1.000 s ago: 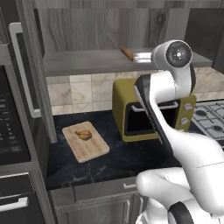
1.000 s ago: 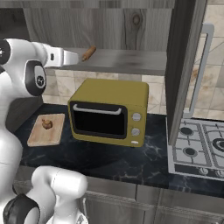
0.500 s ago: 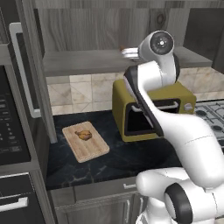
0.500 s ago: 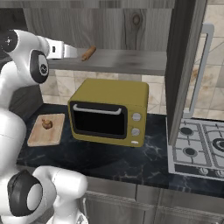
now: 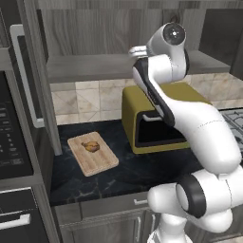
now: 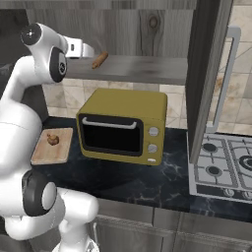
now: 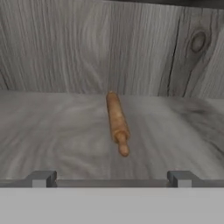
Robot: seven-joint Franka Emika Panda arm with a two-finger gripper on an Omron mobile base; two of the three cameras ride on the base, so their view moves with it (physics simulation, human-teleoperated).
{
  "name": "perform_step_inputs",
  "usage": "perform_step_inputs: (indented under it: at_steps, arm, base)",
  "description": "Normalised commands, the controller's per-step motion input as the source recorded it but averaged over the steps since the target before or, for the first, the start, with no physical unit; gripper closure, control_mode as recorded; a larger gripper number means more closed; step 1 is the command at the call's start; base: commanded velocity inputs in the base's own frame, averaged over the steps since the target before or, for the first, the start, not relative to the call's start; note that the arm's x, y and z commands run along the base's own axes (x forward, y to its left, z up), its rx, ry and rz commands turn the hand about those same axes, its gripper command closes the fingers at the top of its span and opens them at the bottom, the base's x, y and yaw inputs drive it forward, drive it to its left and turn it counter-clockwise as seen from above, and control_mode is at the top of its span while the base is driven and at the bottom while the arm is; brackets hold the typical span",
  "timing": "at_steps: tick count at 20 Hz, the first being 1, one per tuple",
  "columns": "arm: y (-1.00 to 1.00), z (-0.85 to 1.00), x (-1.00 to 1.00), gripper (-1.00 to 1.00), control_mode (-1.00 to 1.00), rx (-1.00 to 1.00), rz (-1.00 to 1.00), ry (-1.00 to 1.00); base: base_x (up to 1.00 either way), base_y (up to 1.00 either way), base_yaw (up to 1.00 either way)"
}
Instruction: Open the cabinet, retrieve the rolling pin, and place it next to the meat on the cutting board to prepare for tenderizing.
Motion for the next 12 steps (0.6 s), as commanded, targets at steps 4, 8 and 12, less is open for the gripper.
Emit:
perform_step_inputs:
  at_steps: [4,8,12]
  arm:
    - [0.00,0.00,0.47,-1.00,-1.00,0.03,0.08,0.10]
    - [-0.09,0.00,0.48,-1.00,-1.00,0.04,0.04,0.11]
    - [-0.15,0.00,0.48,-1.00,-1.00,0.04,0.03,0.10]
  base:
    - [0.00,0.00,0.00]
    - [0.00,0.00,0.00]
    - [0.00,0.00,0.00]
